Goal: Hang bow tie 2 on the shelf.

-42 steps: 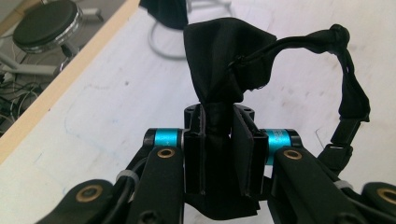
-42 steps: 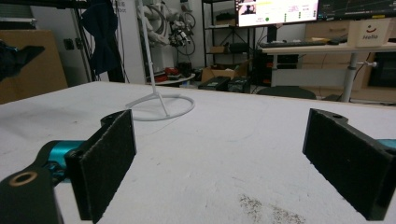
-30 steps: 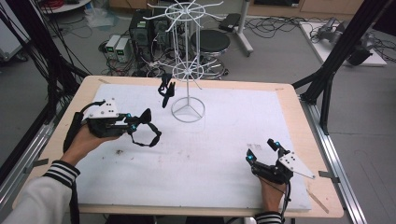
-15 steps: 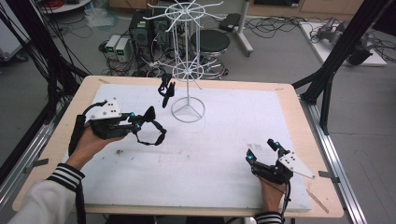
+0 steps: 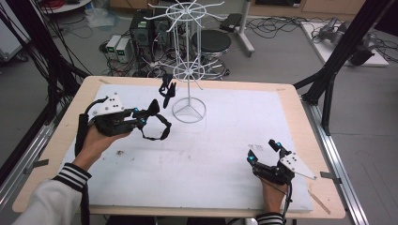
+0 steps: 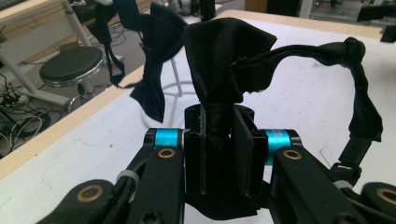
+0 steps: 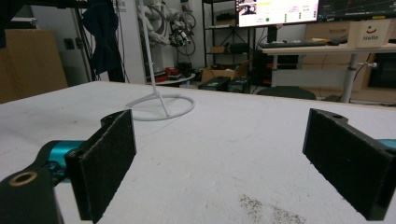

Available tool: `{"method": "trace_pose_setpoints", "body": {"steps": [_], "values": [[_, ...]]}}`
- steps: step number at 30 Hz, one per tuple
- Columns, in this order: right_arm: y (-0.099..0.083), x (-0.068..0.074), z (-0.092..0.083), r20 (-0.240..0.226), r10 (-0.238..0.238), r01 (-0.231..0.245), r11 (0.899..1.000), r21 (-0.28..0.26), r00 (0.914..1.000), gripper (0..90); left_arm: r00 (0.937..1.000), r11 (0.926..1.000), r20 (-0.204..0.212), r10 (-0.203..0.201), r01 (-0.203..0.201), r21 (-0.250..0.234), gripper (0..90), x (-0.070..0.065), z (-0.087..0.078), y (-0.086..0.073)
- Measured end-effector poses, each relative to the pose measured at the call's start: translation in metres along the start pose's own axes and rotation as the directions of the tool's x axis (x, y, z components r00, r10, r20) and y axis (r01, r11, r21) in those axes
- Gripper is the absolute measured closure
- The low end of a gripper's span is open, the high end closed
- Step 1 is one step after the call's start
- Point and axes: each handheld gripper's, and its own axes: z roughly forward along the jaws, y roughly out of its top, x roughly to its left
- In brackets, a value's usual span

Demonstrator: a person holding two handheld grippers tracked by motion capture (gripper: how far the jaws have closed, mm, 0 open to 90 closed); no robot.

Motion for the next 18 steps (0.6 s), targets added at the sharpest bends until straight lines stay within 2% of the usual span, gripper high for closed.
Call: {"method": "trace_pose_setpoints", "body": {"steps": [1,5,11,18], "values": [[0.000,0.000,0.000,0.000,-0.001,0.001,1.000,0.000,1.0000,9.0,0.9999,0.9998,0.005,-0.009,0.009,-0.016,75.4,0.000,0.001,0.002],[0.000,0.000,0.000,0.000,0.000,0.000,1.000,0.000,1.0000,9.0,0.9998,0.9996,-0.009,-0.019,0.019,-0.021,75.4,-0.003,0.005,0.010],[0.000,0.000,0.000,-0.001,-0.003,0.003,1.000,0.000,1.0000,9.0,0.9984,0.9988,-0.032,-0.047,0.046,-0.012,75.4,-0.002,0.012,0.019],[0.000,0.000,0.000,-0.002,-0.002,0.002,1.000,-0.001,1.0000,9.0,0.9963,0.9982,-0.060,-0.061,0.061,-0.004,75.4,-0.003,0.019,0.031]]}}
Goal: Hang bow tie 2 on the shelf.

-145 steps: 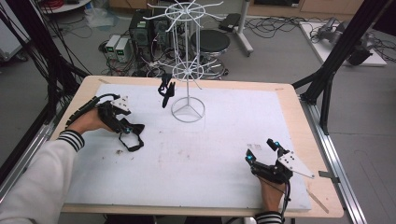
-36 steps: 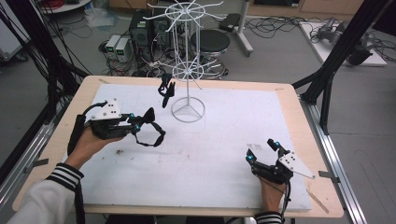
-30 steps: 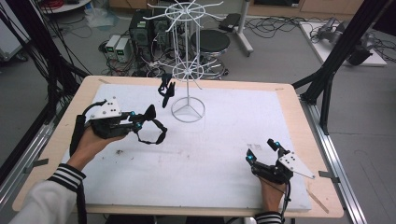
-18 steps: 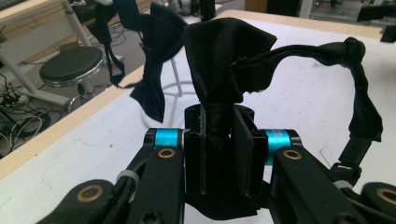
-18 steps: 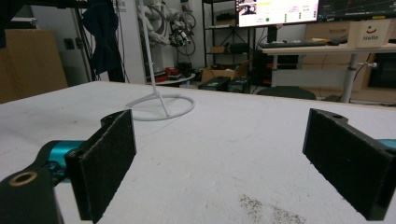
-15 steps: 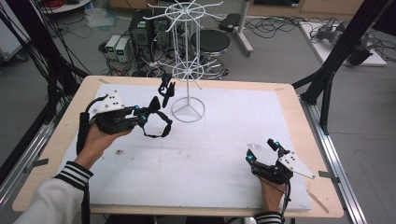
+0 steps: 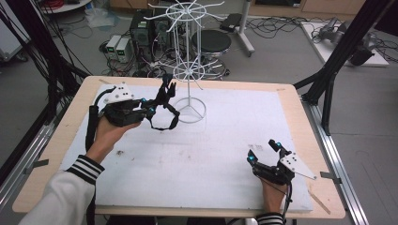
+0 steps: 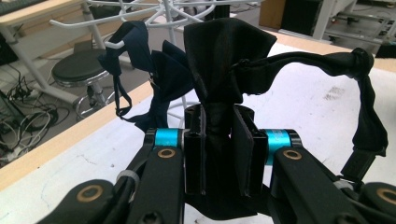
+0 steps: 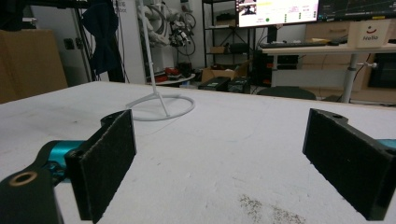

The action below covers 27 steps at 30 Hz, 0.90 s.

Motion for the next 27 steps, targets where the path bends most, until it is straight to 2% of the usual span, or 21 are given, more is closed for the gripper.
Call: {"method": "trace_pose_setpoints", "body": {"steps": [6,9,19,22,24,27], "values": [[0.000,0.000,0.000,0.000,0.001,-0.001,1.000,0.000,1.0000,9.0,0.9992,0.9996,-0.027,-0.029,0.029,0.003,75.4,-0.001,0.006,0.005],[0.000,0.000,0.000,0.001,0.003,-0.003,1.000,0.000,1.0000,9.0,0.9984,0.9988,-0.028,-0.049,0.049,-0.007,75.3,0.000,0.008,0.007],[0.000,0.000,0.000,-0.002,0.008,-0.008,1.000,-0.001,1.0000,9.0,0.9972,0.9982,-0.048,-0.057,0.056,-0.023,75.4,-0.001,0.018,0.019],[0.000,0.000,0.000,-0.002,0.008,-0.008,1.000,-0.001,1.0000,9.0,0.9969,0.9978,-0.049,-0.061,0.059,-0.031,75.4,-0.001,0.022,0.022],[0.000,0.000,0.000,-0.002,0.009,-0.009,1.000,-0.001,1.0000,9.0,0.9963,0.9962,-0.031,-0.080,0.078,-0.038,75.3,0.000,0.025,0.024],[0.000,0.000,0.000,-0.002,0.007,-0.007,1.000,-0.001,1.0000,9.0,0.9963,0.9965,-0.040,-0.076,0.075,-0.037,75.4,0.000,0.028,0.029]]}}
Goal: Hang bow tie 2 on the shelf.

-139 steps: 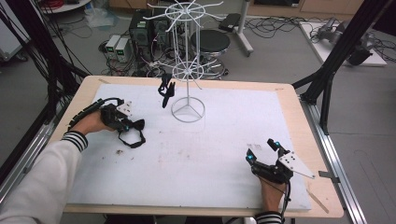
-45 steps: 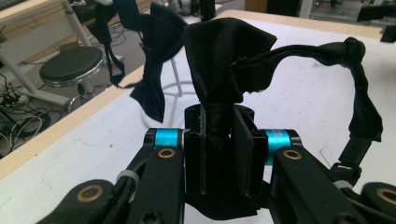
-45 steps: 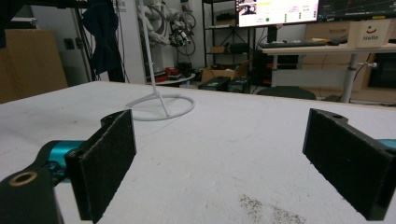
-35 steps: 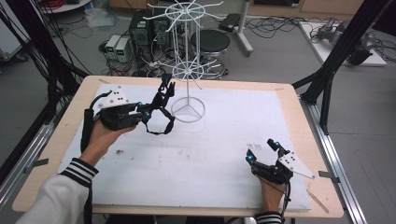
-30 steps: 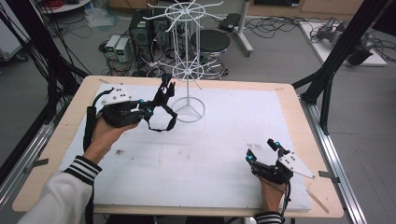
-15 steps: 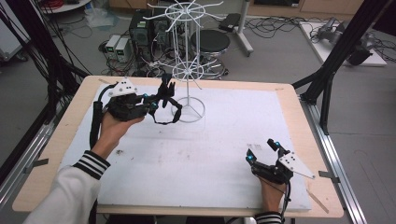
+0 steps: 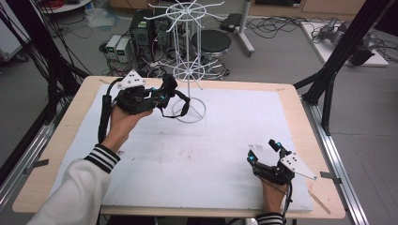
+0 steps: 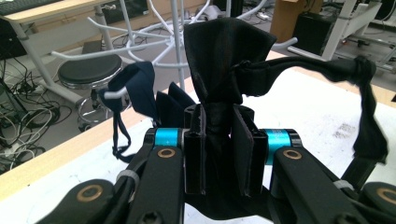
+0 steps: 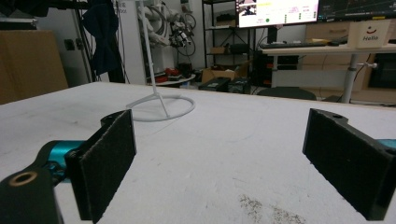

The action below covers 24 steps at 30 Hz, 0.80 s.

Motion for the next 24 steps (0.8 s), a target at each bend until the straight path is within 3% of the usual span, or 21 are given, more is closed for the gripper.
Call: {"method": "trace_pose_setpoints", "body": {"steps": [24], "values": [[0.000,-0.001,0.000,0.003,-0.004,0.004,1.000,-0.003,1.0000,9.0,0.9983,0.9994,-0.055,-0.018,0.020,0.029,75.3,0.007,0.026,0.000]]}}
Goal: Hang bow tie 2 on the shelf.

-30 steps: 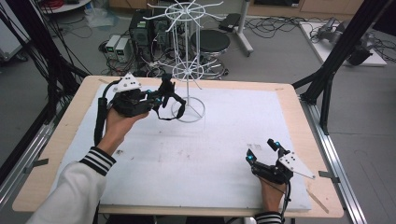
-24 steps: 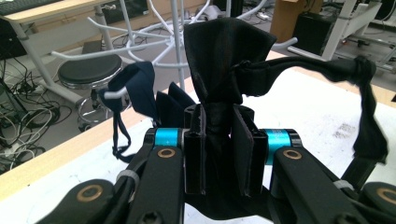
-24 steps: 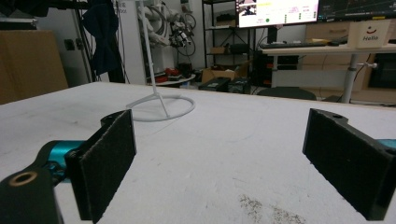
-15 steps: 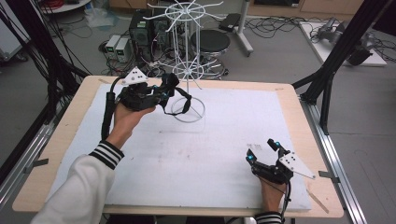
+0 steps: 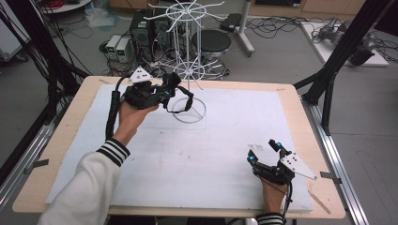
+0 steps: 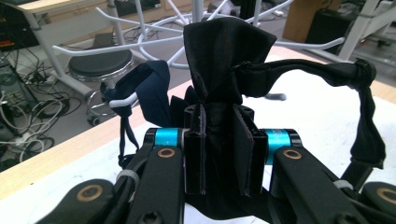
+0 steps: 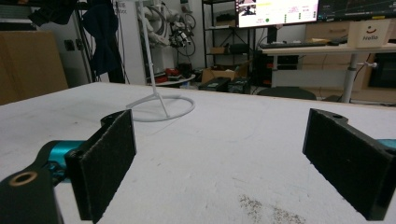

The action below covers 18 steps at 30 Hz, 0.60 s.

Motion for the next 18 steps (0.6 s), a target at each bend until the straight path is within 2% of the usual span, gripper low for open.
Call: {"method": "trace_pose_setpoints", "body": {"steps": [11,18], "values": [[0.000,0.000,0.000,-0.003,0.006,-0.006,1.000,0.002,1.0000,9.0,0.9993,0.9995,-0.033,0.018,-0.017,0.028,75.3,-0.002,0.012,-0.008],[0.000,0.000,0.000,-0.002,0.003,-0.003,1.000,0.001,1.0000,9.0,0.9979,0.9989,-0.053,0.037,-0.036,0.032,74.9,-0.006,0.013,-0.014]]}}
